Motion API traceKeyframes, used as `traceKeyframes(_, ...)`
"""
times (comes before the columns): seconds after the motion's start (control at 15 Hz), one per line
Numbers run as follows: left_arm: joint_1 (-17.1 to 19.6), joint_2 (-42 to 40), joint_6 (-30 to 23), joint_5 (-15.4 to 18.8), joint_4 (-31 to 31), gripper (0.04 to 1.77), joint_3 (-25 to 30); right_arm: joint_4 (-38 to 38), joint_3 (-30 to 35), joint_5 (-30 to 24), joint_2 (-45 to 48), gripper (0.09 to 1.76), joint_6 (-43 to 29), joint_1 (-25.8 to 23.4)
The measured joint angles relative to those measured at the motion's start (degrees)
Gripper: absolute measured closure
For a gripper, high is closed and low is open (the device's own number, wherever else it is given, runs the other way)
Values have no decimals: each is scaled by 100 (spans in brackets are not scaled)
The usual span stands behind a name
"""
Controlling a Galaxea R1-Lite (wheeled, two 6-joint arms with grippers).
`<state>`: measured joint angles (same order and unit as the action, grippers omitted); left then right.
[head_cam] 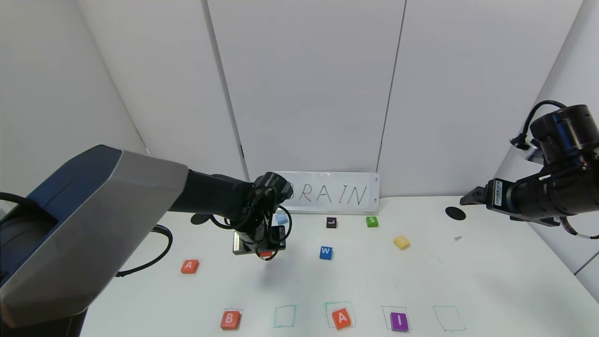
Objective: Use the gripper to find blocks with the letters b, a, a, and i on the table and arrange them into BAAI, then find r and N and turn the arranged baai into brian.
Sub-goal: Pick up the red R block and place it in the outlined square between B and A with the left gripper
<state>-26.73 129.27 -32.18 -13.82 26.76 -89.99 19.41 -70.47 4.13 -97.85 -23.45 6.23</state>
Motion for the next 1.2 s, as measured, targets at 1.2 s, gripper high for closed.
traceKeyframes(1.2,-1375,-1240,-255,-21,-1666,130,3057,2,2,0,20,14,0,-9)
